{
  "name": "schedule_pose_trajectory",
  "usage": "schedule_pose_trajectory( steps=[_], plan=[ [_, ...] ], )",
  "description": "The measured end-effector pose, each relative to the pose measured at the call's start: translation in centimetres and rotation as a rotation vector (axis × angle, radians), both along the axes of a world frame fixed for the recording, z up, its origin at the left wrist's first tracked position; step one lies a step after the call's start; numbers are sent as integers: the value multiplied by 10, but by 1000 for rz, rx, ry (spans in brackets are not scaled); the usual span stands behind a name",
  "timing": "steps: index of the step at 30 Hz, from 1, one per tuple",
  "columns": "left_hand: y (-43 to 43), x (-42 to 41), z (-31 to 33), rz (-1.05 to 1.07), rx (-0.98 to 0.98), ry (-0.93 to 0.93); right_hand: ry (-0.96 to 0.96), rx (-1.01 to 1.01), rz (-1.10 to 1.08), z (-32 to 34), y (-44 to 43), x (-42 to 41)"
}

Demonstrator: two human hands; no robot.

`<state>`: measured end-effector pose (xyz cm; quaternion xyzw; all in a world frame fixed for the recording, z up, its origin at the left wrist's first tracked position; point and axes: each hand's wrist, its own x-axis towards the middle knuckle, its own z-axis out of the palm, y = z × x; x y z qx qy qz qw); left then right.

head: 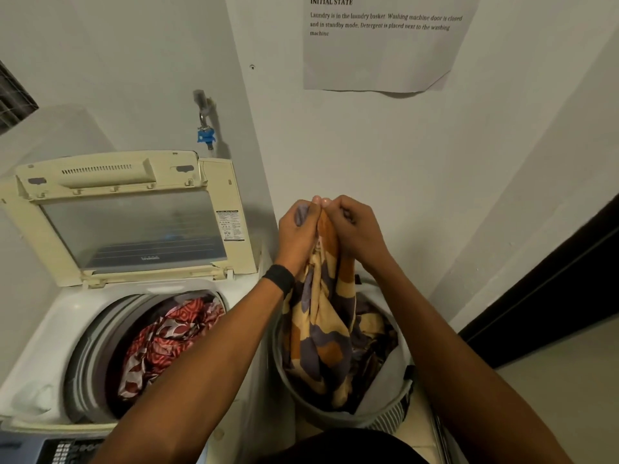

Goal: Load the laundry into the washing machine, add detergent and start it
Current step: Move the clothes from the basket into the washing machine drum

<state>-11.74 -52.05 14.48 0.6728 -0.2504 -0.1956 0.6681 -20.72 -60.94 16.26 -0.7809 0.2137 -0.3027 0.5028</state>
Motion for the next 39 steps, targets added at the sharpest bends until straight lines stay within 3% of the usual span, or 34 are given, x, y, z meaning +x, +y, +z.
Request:
schedule_pose_trajectory(
  steps=[7,10,14,18,21,24,27,33,39],
  plan=[
    [8,40,37,186,-141,31,131,107,224,-78,34,-38],
    [11,50,42,159,-163,-2,128,137,146,-102,36,-51],
    [10,41,28,112,-99,-25,-7,126,-56,-63,17,-52],
    [5,19,24,-43,-128,13,-107,-29,-28,15,-2,-33],
    [-2,5,27,-98,-73,8,-29,-112,-5,37,-9,-8],
    [-4,3,31,-20,-115,-2,-22,-86,-37,32,-8,1],
    [-2,13,31,81,-136,25,5,-33,36,3,3,-9],
    [9,36,33,161,-198,150,276,-18,237,-61,4,-52],
    [9,40,31,184,-179,79,-50,-112,-112,11,-32,-70]
  ],
)
